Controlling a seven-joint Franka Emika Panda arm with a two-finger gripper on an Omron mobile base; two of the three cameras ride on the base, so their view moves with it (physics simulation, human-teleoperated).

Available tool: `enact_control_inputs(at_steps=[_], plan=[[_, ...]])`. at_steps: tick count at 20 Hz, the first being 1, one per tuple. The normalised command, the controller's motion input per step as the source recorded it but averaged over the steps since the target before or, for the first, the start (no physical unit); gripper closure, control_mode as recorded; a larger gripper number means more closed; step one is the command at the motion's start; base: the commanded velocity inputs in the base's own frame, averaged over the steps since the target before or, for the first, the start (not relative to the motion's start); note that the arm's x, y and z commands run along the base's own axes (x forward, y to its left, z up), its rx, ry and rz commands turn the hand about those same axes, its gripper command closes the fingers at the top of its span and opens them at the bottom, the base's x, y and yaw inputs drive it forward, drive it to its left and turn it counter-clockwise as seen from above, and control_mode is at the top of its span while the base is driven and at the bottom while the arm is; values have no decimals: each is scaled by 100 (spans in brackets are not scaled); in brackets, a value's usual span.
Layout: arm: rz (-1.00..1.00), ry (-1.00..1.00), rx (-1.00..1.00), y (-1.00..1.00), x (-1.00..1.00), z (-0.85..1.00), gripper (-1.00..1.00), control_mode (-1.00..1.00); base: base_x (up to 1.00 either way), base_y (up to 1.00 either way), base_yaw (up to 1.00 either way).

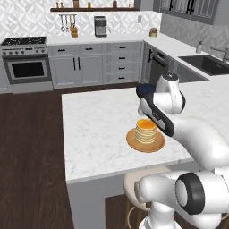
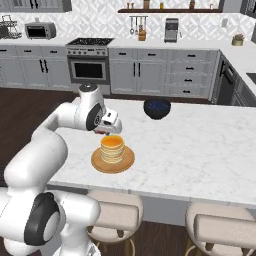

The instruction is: Take the strawberry from the fridge and place it on top of the pancake, located on the dining counter.

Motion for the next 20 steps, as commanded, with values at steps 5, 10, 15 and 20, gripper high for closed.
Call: enact_control_inputs(at_steps=[5, 10, 15, 20], plan=[[0, 0, 0, -2, 75, -40, 100, -100, 0, 0, 0], [0, 0, 0, 0, 32, -19, 100, -100, 0, 0, 0], [0, 5, 0, 0, 3, -26, 100, -100, 0, 0, 0], [0, 1, 0, 0, 0, -25, 100, -100, 0, 0, 0]])
